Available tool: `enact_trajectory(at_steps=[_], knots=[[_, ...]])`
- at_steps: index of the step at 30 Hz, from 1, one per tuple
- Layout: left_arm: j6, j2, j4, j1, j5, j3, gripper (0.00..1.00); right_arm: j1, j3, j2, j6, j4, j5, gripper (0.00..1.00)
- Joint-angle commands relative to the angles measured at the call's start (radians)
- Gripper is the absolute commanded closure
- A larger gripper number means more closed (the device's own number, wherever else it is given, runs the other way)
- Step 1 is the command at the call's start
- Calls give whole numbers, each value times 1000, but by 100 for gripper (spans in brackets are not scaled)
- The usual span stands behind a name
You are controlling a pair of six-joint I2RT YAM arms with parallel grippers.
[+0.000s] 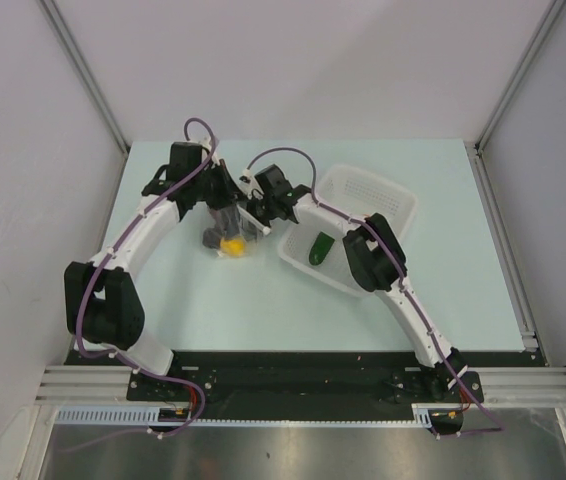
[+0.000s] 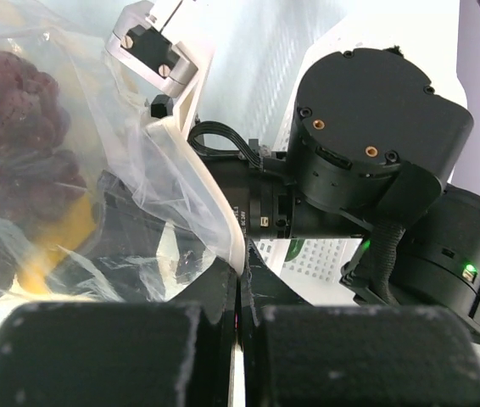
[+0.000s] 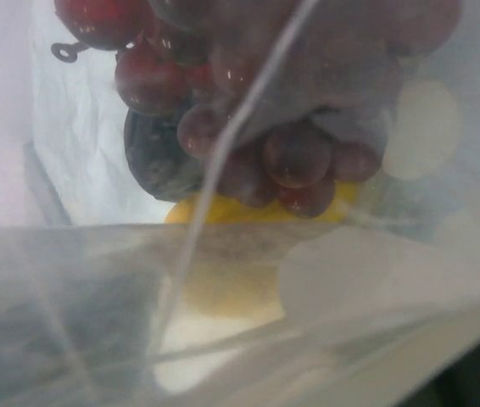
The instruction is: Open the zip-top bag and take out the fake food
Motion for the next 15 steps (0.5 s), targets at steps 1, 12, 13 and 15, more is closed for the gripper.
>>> enact_trajectory(at_steps=[1,12,13,15], knots=[[-24,-59,42,-10,28,-4,100,-4,12,46,53,16,-16,35],[-7,-57,21,6,-15,-15,100,-45,-56,-115,45,20,28,82],[-4,-59,19,13,-21,-22,100,-48,-56,-129,37,-1,37,82],[1,-64,19,21,-30,-31,100,-57,-60,-171,14,-15,51,82]])
